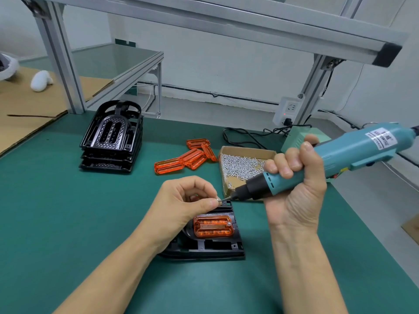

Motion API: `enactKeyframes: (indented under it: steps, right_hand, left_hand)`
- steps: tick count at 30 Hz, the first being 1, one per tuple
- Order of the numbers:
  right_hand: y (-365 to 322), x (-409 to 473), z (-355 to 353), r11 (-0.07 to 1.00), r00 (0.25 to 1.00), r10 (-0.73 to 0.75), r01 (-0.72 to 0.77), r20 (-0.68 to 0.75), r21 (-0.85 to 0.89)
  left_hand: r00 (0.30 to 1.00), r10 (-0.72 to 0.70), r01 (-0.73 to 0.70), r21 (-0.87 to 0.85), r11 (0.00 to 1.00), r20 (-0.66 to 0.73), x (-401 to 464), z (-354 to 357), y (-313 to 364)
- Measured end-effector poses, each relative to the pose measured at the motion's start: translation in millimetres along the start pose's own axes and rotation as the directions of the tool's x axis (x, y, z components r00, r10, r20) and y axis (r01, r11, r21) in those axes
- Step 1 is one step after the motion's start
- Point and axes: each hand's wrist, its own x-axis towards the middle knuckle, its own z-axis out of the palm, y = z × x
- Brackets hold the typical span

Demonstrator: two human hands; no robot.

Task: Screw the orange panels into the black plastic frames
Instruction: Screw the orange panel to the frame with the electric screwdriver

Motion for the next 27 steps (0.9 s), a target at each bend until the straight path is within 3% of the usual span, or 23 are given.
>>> enactKeyframes:
  steps: [15,21,27]
  right_hand:
    - [-1,1,-1,1.0,1.0,0.003,-0.003,-0.002,-0.002]
    - [4,-4,1,0.994,0.992,-0.009,0.023,0.128,-0.111]
    - [8,-3,-1,0.999,0.994,-0.007,0.012,0.105,-0.049]
  left_hand:
    - [1.0,0.021,-0.022,0.067,0.998,0.007,0,1,-1]
    - [0.991,0.132,-0.129,0.391,0.911,0.019,0,-3,-2]
    - [0.987,0.155,-0.158,0.372,0.915,0.038,-1,-5,-1]
